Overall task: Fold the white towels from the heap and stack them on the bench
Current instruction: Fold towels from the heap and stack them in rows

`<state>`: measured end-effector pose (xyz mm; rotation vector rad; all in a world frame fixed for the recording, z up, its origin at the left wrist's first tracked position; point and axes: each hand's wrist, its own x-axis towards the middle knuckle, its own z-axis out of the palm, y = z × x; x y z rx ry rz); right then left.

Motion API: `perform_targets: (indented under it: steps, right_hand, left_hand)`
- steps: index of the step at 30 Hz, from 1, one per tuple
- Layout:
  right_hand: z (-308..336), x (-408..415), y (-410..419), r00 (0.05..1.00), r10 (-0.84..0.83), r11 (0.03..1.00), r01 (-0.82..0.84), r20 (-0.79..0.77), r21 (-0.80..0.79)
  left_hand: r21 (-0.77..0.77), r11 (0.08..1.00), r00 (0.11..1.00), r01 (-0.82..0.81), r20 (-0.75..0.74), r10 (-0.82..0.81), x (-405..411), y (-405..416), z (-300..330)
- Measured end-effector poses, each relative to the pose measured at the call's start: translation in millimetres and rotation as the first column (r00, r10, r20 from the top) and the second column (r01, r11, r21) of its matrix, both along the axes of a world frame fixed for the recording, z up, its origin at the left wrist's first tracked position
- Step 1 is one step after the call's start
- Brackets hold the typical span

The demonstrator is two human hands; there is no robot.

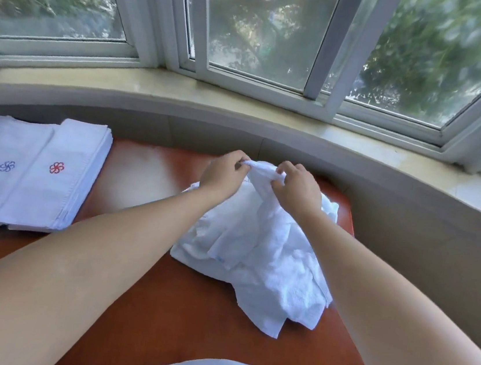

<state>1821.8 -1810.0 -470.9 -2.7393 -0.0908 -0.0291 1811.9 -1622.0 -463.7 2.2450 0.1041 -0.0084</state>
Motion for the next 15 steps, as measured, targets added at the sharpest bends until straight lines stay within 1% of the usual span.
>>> perform_targets:
  steps: [3, 5, 7, 9, 11, 15]
  right_hand:
    - [31, -19, 23, 0.995, 0.044, 0.998, -0.049, 0.086, 0.049]
    - [48, -34, 41, 0.991, 0.079, 0.993, -0.088, 0.111, 0.077]
    - [64, -47, 60, 0.994, 0.087, 0.993, -0.092, 0.065, 0.07]
    - [75, -59, 79, 0.999, 0.041, 0.999, -0.041, -0.015, 0.03]
    - [83, -71, 99, 1.0, -0.005, 1.0, 0.005, -0.024, 0.004]
    - [107, -93, 138, 1.0, 0.013, 1.0, -0.013, 0.016, -0.01]
  left_hand:
    - [-0.115, 0.993, 0.994, -0.028, 0.103, 0.04, -19, 23, 36]
    - [-0.169, 0.985, 0.985, -0.022, 0.163, 0.05, -35, 39, 58]
    - [-0.22, 0.975, 0.972, -0.029, 0.222, 0.079, -51, 57, 82]
    - [-0.317, 0.948, 0.951, -0.039, 0.28, 0.133, -65, 75, 105]
    - [-0.39, 0.92, 0.926, -0.031, 0.335, 0.173, -79, 96, 127]
    - [-0.378, 0.922, 0.898, -0.079, 0.376, 0.231, -109, 145, 143]
